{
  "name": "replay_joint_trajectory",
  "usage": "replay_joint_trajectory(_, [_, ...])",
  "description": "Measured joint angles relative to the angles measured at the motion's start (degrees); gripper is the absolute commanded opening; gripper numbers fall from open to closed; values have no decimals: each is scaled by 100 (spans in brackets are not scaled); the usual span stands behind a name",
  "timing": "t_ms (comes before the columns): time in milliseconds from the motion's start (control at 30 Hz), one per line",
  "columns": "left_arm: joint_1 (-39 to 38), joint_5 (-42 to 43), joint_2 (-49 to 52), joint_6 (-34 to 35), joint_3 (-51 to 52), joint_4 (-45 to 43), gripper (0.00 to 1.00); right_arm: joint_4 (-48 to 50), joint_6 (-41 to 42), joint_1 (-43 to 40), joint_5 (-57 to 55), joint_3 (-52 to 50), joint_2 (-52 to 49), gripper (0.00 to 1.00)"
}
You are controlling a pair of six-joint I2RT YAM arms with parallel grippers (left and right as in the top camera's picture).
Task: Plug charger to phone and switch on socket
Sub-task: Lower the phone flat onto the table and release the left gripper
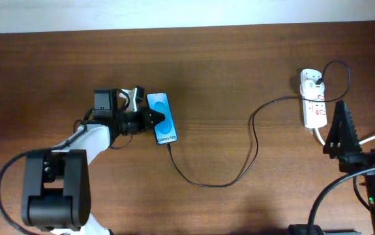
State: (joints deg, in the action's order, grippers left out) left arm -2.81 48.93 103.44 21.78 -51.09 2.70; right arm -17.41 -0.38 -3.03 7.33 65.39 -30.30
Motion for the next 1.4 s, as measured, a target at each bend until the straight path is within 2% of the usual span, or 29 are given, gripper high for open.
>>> replay_joint_trajectory(200, [-389, -474, 393, -72, -13, -339, 6, 118, 42, 0, 0, -188, 0, 98])
replay_joint_trajectory(467, [-404, -1069, 560, 4, -22, -297, 31, 120, 39, 0, 0, -188, 0, 98])
replay_joint_trajectory(567, [-404, -1167, 566, -37, -22, -291, 42, 120, 39, 0, 0, -188, 0, 98])
replay_joint_trajectory(633, [-404, -1147, 566, -76, -22, -205, 44, 120, 42, 0, -2, -188, 0, 98])
replay_joint_trajectory(667, [-404, -1119, 562, -81, -79, -81, 50, 120, 39, 0, -2, -188, 0, 98])
replay_joint_trajectory(833, [-404, -1091, 553, 153, -120, -39, 53, 120, 42, 0, -2, -188, 0, 98])
replay_joint_trajectory(867, [-404, -1095, 553, 192, -122, -39, 59, 120, 42, 0, -2, -188, 0, 98])
replay_joint_trajectory(900, [-404, -1088, 553, 227, -136, -22, 61, 120, 42, 0, -2, -188, 0, 98])
replay_joint_trajectory(1400, [-437, -1613, 282, 789, -376, 1161, 76, 151, 39, 0, -2, -188, 0, 98])
